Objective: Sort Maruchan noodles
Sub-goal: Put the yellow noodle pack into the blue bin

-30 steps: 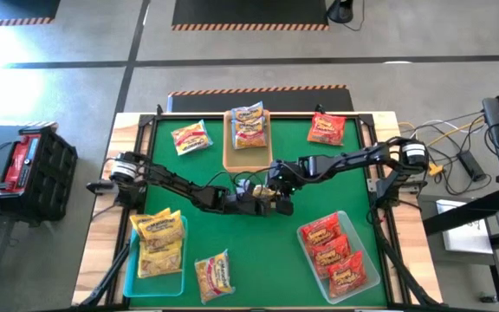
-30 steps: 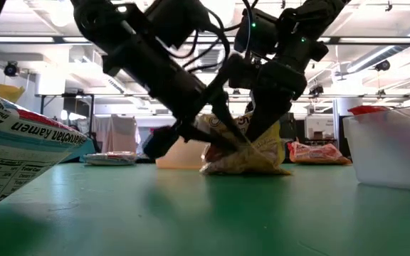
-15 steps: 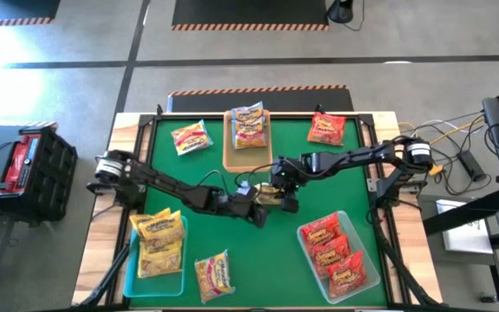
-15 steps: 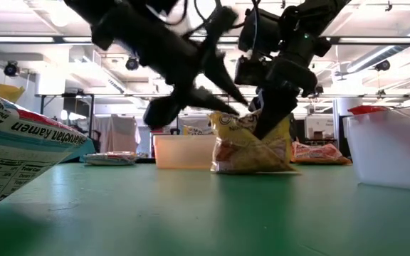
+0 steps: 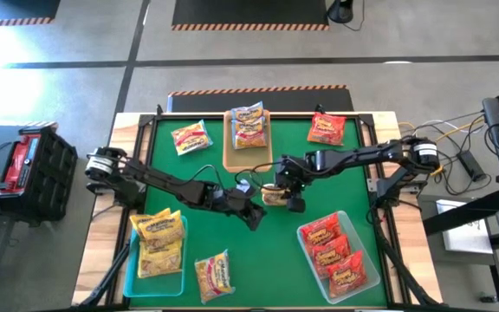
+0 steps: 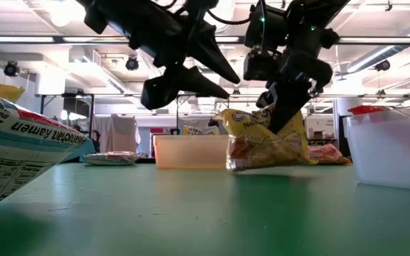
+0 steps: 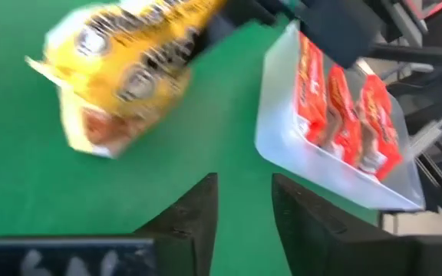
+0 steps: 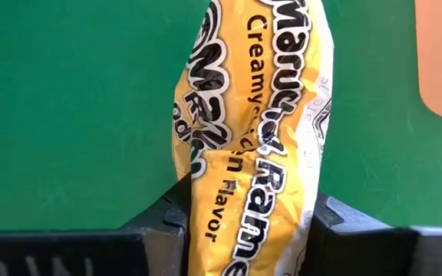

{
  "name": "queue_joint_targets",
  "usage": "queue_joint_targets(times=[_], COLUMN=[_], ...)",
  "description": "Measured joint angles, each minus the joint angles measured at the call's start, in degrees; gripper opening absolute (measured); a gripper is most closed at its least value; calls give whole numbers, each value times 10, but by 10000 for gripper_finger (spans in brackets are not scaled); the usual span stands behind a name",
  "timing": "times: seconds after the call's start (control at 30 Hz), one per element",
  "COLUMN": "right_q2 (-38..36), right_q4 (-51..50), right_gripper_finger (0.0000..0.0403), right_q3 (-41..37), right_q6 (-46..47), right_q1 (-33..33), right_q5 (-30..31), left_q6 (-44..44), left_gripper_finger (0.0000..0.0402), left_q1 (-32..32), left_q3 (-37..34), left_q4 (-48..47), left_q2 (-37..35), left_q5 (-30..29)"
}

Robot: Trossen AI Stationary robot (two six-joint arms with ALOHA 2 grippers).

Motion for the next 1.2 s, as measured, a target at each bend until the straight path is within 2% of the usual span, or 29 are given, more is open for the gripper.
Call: queue_joint_targets(times=[0.2, 0.3, 0.43, 0.6, 0.73, 1.03, 1.2], right_q2=[-21, -22, -22, -22, -24, -24, -27], right_q4=[1, -1, 0, -12, -28, -59, -84], right_gripper_finger=[118, 120, 118, 118, 121, 120, 121], right_q3=[0, 0, 0, 0, 0, 0, 0], right_q6=[-9, -11, -12, -14, -13, -8, -8], right_q1=[-2, -2, -2, -10, -15, -19, -23], right_q5=[-10, -6, -4, 9, 10, 5, -28], left_q6=[42, 15, 23, 26, 21, 77, 140], left_gripper_finger=[169, 190, 194, 194, 194, 194, 194], left_q1=[21, 31, 33, 26, 20, 23, 29], left_q3=[0, 0, 0, 1, 1, 1, 0], left_q4=[0, -3, 8, -23, -77, -158, -155], left_q2=[2, 3, 3, 0, 0, 0, 0], left_q5=[1, 24, 26, 101, 121, 111, 19])
